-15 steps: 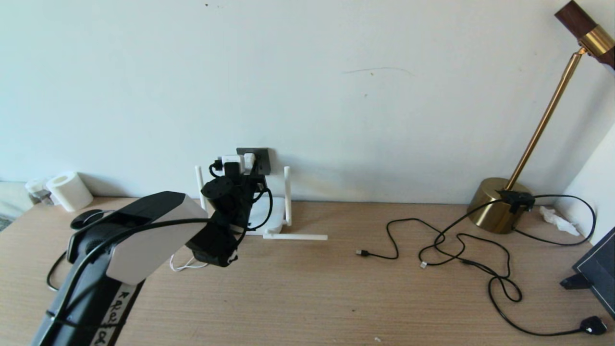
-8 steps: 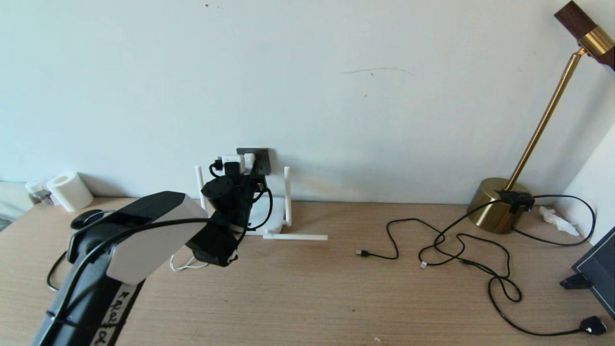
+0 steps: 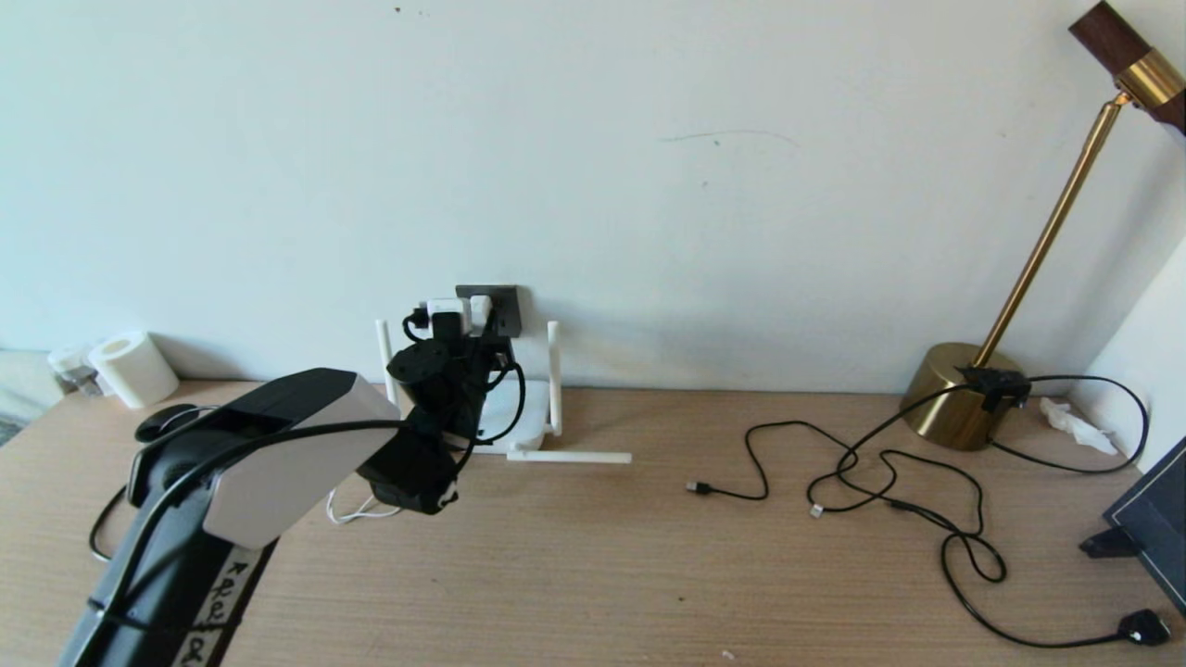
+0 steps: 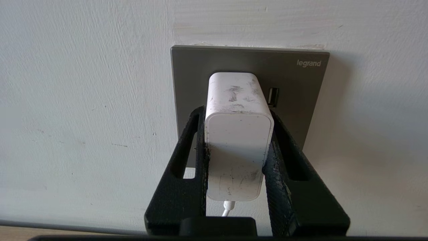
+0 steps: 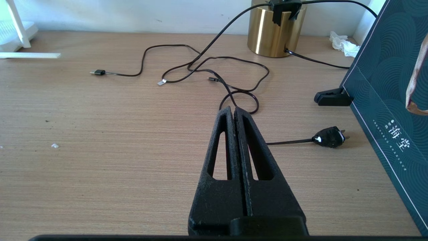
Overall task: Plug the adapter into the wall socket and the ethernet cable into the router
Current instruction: Plug plug into socket
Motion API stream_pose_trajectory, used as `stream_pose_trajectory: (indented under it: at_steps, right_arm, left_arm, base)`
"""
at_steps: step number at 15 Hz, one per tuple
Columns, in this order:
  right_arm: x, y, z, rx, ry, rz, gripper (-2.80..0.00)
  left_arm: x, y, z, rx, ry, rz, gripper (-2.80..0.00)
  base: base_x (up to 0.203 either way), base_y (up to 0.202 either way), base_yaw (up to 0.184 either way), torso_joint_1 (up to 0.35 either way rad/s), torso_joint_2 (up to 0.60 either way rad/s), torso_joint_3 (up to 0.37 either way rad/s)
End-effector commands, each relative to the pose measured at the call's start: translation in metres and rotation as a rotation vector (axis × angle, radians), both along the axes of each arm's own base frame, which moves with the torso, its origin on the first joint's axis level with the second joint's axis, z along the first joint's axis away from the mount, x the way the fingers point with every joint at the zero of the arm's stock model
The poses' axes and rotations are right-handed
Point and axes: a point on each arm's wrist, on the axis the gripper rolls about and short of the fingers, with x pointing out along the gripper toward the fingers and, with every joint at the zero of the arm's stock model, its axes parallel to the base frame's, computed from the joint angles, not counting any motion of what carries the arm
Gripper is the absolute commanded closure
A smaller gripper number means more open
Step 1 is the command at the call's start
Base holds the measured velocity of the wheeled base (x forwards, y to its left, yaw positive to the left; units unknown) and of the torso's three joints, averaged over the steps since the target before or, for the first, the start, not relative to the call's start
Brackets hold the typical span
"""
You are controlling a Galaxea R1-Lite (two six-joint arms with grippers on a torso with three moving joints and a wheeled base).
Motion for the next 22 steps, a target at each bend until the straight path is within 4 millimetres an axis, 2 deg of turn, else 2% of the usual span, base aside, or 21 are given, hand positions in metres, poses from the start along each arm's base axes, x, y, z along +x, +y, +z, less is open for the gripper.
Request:
stream_pose_trajectory:
  at_steps: [1, 22]
  right_arm:
    - [0.0001, 0.0000, 0.0002, 0.000, 0.000, 0.000, 0.00]
    - [0.0001, 0.0000, 0.0000, 0.000, 0.002, 0.000, 0.00]
  left_arm:
    - [-0.0004, 0.0003, 0.0011, -0.004, -0.008, 0.005, 0.00]
    - [-0.0005, 0.0004, 0.0019, -0.004, -0.011, 0.008, 0.00]
  base:
    - [0.000, 0.000, 0.000, 0.000, 0.00, 0.000]
    - [0.000, 0.000, 0.000, 0.000, 0.00, 0.000]
